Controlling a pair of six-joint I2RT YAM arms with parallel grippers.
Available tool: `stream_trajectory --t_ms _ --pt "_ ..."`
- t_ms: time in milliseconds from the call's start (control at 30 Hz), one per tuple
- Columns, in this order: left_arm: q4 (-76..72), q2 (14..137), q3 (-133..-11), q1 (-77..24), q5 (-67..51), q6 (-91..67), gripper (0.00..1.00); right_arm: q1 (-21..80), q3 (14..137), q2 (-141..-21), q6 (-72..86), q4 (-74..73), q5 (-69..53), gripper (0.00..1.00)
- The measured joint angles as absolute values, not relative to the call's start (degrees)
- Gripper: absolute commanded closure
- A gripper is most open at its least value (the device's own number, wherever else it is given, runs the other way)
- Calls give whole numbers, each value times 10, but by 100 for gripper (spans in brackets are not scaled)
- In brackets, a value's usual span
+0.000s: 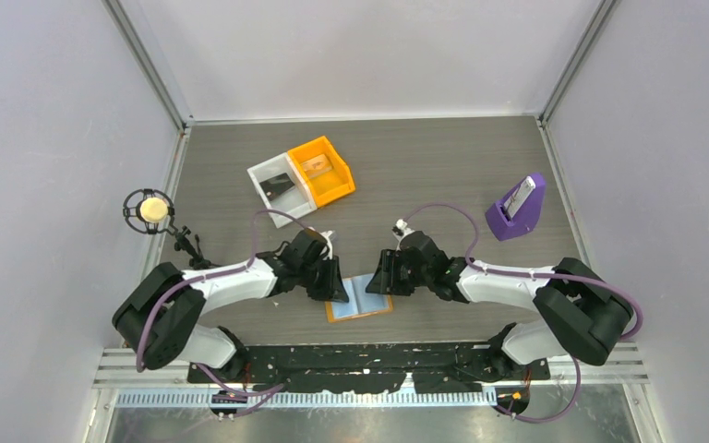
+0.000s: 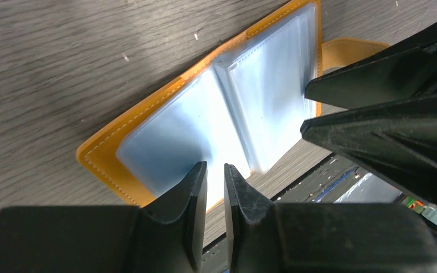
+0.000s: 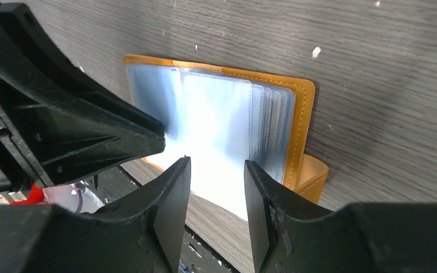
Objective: Take the credit cards out of the card holder
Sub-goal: Remove the credit card from the card holder.
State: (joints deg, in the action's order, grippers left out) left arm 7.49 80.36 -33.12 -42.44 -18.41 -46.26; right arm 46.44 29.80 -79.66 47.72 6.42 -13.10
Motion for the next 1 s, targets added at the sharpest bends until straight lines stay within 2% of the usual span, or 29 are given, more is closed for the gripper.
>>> stream_trajectory --t_ms 200,1000 --pt "98 771 -325 -424 -164 -463 80 464 298 -791 475 56 -111 55" --pt "57 781 -301 -425 -171 -477 80 472 302 -812 492 86 -143 50"
